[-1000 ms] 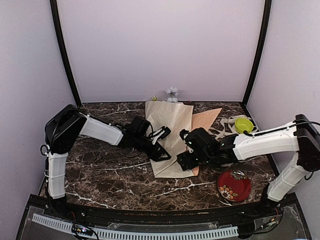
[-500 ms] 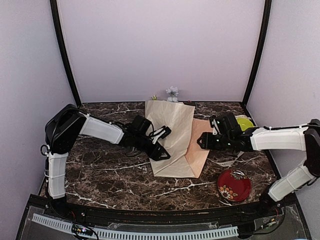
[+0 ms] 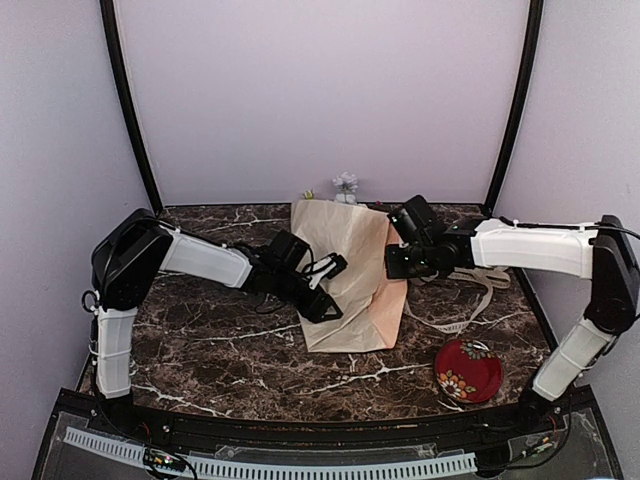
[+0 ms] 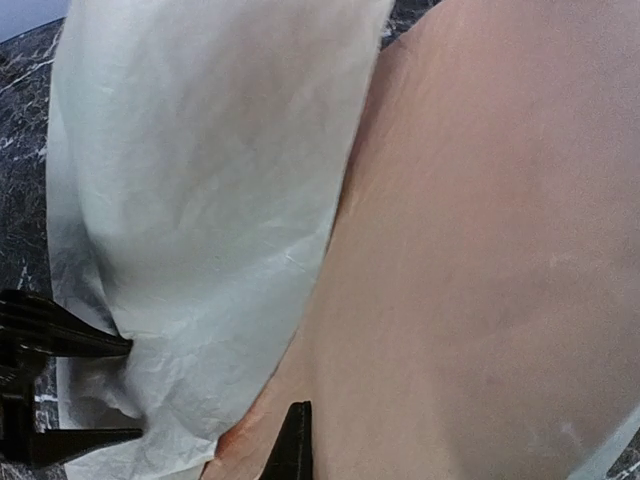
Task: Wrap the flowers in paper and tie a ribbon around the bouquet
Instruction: Pick up the two-thirds-folded wrapping paper from the center of the board, then fold the two-thirds-folded wrapping paper at the center of the board.
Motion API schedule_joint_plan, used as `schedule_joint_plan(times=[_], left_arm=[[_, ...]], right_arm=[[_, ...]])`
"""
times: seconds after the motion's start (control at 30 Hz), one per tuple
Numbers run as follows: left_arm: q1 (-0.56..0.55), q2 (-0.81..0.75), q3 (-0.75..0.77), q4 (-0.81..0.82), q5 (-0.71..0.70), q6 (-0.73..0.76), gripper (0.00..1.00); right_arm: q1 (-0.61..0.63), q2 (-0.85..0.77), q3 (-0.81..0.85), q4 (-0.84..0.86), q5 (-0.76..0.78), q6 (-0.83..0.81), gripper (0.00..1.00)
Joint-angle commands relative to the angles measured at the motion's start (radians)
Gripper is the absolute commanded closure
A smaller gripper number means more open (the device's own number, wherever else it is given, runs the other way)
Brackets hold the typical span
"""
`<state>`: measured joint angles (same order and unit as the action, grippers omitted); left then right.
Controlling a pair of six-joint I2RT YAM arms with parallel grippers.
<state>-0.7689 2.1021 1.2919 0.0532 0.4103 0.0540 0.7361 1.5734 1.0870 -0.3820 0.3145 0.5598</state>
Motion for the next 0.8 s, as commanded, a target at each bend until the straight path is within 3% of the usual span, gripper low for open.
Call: schedule_joint_plan(times=[0.0, 0.17, 0.3, 0.43, 0.77], left_arm=[[0.004, 0.051, 0.008, -0.120, -0.084, 0.016, 0.35], [0.000, 0.066, 0.012, -0.122, -0.088, 0.013, 0.35], [0.000, 0.067, 0.004, -0.106, -0.074, -0.004, 0.35], [0.004, 0.052, -0.014, -0.058, 0.004, -0.021, 0.35], [0.017, -0.092, -0.190, 0.296, 0.238, -0.083, 0.34]], right_arm=[[0.113, 0.121, 0.203, -0.226, 0.249, -0.032, 1.00], [0.234, 0.266, 0.403, -0.334, 0.360, -0.069, 1.00], [0.275, 0.334, 0.503, -0.303, 0.304, -0.120, 1.00], [0.260, 0.348, 0.481, -0.174, 0.167, -0.161, 1.00], [0.109, 0.346, 0.344, 0.046, -0.117, -0.046, 1.00]])
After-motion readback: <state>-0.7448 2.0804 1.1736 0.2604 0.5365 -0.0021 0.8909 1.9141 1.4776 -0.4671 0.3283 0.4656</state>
